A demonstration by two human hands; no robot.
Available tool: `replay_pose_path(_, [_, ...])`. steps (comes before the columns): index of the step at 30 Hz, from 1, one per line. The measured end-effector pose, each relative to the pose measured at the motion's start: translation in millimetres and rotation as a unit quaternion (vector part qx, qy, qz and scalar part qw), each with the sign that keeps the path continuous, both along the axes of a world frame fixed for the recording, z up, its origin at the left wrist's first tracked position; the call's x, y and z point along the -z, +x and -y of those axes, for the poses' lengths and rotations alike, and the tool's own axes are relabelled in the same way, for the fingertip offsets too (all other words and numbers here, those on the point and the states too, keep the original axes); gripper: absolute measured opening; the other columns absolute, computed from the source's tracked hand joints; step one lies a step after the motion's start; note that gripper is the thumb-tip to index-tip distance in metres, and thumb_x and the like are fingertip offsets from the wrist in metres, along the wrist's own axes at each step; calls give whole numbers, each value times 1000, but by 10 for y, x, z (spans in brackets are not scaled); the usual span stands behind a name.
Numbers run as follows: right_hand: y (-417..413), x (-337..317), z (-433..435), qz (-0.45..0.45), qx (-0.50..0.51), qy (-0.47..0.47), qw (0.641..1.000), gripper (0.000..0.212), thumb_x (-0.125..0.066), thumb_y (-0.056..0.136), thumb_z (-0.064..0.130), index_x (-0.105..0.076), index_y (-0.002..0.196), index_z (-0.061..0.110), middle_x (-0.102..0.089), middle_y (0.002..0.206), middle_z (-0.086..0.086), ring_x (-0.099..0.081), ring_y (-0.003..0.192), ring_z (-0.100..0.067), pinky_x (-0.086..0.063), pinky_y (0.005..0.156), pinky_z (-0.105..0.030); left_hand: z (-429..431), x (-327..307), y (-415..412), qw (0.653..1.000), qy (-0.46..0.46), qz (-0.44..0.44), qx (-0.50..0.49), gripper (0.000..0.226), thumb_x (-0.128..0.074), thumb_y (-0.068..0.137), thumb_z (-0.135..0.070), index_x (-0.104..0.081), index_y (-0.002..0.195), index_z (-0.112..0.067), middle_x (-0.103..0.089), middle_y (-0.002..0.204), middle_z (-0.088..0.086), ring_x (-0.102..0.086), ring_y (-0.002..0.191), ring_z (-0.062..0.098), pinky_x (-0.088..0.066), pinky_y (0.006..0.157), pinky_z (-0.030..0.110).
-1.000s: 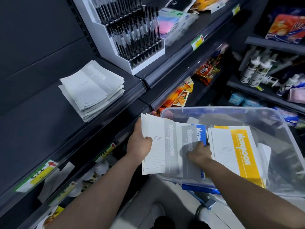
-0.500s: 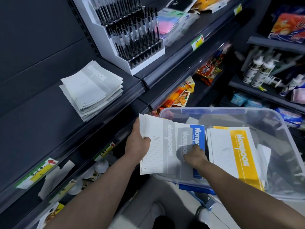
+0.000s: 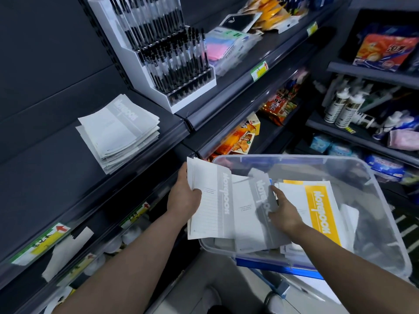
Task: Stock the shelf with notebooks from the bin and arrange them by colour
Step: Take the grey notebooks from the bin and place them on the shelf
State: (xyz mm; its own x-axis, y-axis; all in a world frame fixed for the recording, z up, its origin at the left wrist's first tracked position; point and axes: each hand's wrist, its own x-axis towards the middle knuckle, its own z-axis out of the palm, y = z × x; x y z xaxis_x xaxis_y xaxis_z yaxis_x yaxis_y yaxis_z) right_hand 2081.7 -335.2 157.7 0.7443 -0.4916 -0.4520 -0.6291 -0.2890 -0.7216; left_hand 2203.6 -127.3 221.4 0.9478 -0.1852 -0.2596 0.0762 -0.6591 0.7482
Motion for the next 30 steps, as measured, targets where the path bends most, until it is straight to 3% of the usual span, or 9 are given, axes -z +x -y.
replay_pose_path(3, [-40, -109, 110, 24, 23, 32, 999, 74, -50, 85, 0, -26, 144, 38, -59, 110, -2, -60, 96, -29, -51, 84, -42, 104, -53, -18, 1000, -9, 9, 3, 81, -46, 88, 2, -16, 150, -42, -56, 114, -9, -55, 97, 16, -46, 78, 30])
replay_pose_path(6, [-81, -274, 227, 81, 61, 62, 993, 76, -47, 86, -4, -28, 141, 44, -58, 117, 0, -60, 98, -28, -51, 86, -43, 203, -161, 37, 998, -28, 49, -2, 83, -45, 85, 2, -19, 149, -42, -58, 123, -7, -57, 108, 20, -46, 91, 32])
replay_pose_path(9, [-73, -524, 363, 152, 100, 92, 979, 78, -45, 86, -11, -28, 143, 38, -54, 127, -1, -56, 102, -23, -49, 79, -30, 297, -374, 130, 993, -61, 94, -25, 83, -46, 84, 4, -21, 150, -39, -56, 127, -8, -54, 114, 19, -43, 100, 33])
replay_pose_path(13, [-31, -898, 429, 224, 117, 138, 958, 77, -38, 85, -23, -27, 147, 23, -49, 124, -1, -51, 98, -17, -42, 48, -4, 272, -686, 327, 978, -144, 141, -51, 81, -44, 75, 1, -31, 145, -38, -60, 126, -8, -57, 113, 19, -47, 99, 40])
replay_pose_path(16, [46, -1117, 368, 269, 106, 182, 940, 77, -34, 84, -27, -31, 145, 20, -53, 124, -1, -56, 82, -5, -42, 45, -3, 131, -852, 422, 960, -199, 180, -75, 78, -42, 73, -6, -33, 145, -34, -60, 130, -4, -58, 118, 21, -48, 100, 51])
replay_pose_path(18, [132, -1230, 324, 292, 97, 200, 930, 77, -34, 84, -28, -33, 144, 20, -55, 122, -1, -55, 79, 3, -44, 47, -4, 27, -989, 465, 955, -204, 184, -114, 77, -43, 78, -5, -30, 147, -35, -58, 132, -7, -57, 119, 21, -47, 101, 50])
replay_pose_path(23, [454, -1534, 229, 334, 91, 200, 917, 77, -41, 86, -22, -34, 143, 29, -63, 105, 0, -62, 92, -12, -47, 60, -18, -351, -1289, 635, 930, -227, 203, -206, 66, -40, 83, 4, -40, 135, -38, -65, 115, -9, -64, 103, 19, -55, 87, 41])
replay_pose_path(28, [741, -1659, 100, 346, 101, 216, 908, 80, -44, 84, -20, -31, 145, 30, -57, 127, -7, -58, 112, -22, -50, 93, -41, -721, -1469, 764, 904, -209, 200, -316, 65, -39, 82, 1, -39, 137, -34, -64, 115, -7, -63, 97, 23, -51, 75, 31])
replay_pose_path(30, [870, -1666, 5, 339, 100, 198, 914, 81, -48, 81, -17, -34, 142, 36, -56, 129, -5, -57, 114, -23, -48, 97, -43, -879, -1466, 839, 900, -199, 192, -337, 64, -39, 82, 1, -38, 139, -28, -64, 119, 0, -63, 92, 24, -48, 64, 26])
